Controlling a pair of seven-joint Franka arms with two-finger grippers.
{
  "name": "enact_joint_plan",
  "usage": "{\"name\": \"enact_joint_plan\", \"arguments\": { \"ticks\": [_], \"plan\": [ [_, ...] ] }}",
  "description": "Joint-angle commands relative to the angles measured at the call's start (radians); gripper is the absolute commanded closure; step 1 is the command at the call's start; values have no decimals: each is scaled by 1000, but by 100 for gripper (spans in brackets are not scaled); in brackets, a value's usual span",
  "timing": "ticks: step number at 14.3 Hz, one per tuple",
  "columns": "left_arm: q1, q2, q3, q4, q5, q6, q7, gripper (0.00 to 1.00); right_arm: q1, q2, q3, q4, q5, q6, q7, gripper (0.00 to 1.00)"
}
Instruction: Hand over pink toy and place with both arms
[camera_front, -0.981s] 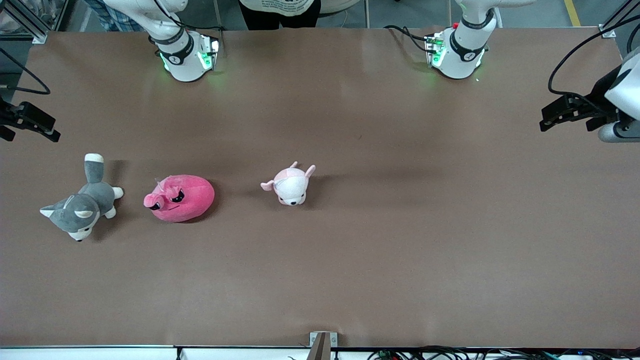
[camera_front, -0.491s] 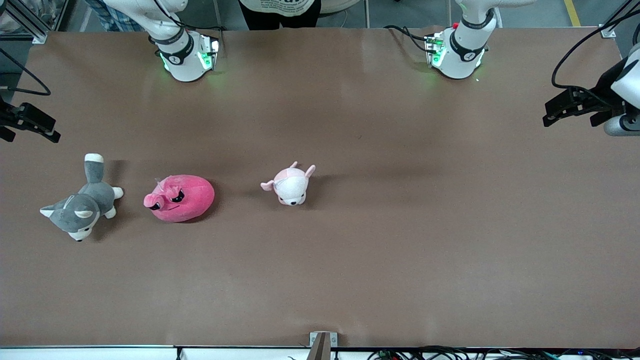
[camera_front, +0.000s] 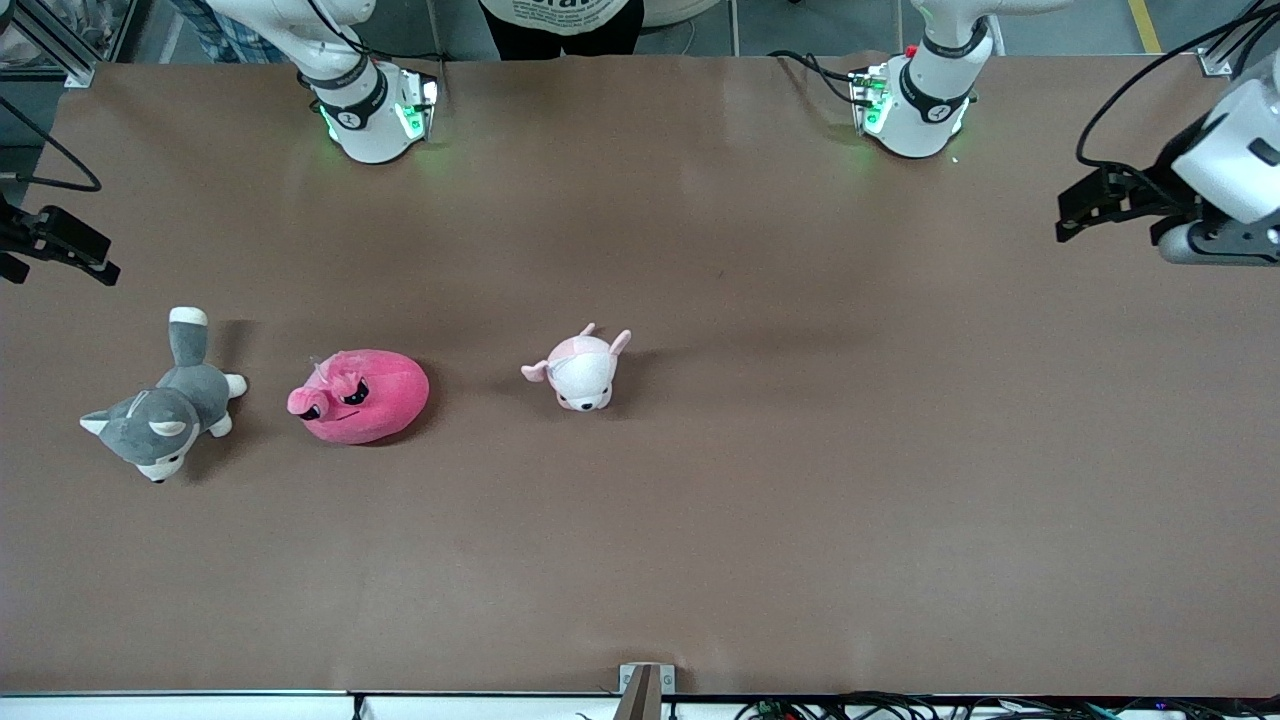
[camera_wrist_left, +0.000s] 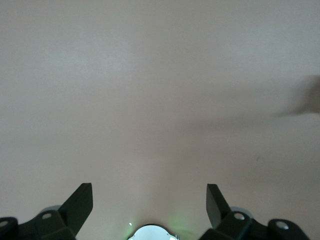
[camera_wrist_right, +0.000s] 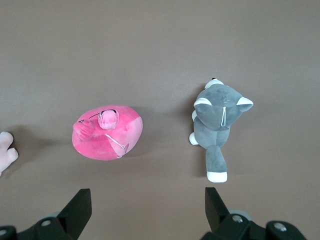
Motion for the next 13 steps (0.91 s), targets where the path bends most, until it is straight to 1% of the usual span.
{"name": "enact_joint_plan", "arguments": {
  "ticks": [1, 3, 4, 6, 9, 13],
  "plan": [
    [4, -68, -16, -71, -16, 7, -34, 0, -10, -25, 9, -30, -20, 12, -1, 0],
    [6, -163, -19, -215, -17, 91, -37, 0, -10, -25, 9, -29, -20, 12, -1, 0],
    [7, -198, -19, -267, -17, 119, -37, 0, -10, -25, 9, -30, -20, 12, -1, 0],
    [10, -200, -7, -268, -19, 113, -21, 0, -10, -25, 9, -29, -20, 12, -1, 0],
    [24, -182, -5, -206, -25, 80, -13, 0, -11, -25, 9, -30, -20, 9, -1, 0],
    [23, -168, -5, -179, -25, 64, -11, 0, -11, -25, 9, -29, -19, 6, -1, 0]
  ]
}}
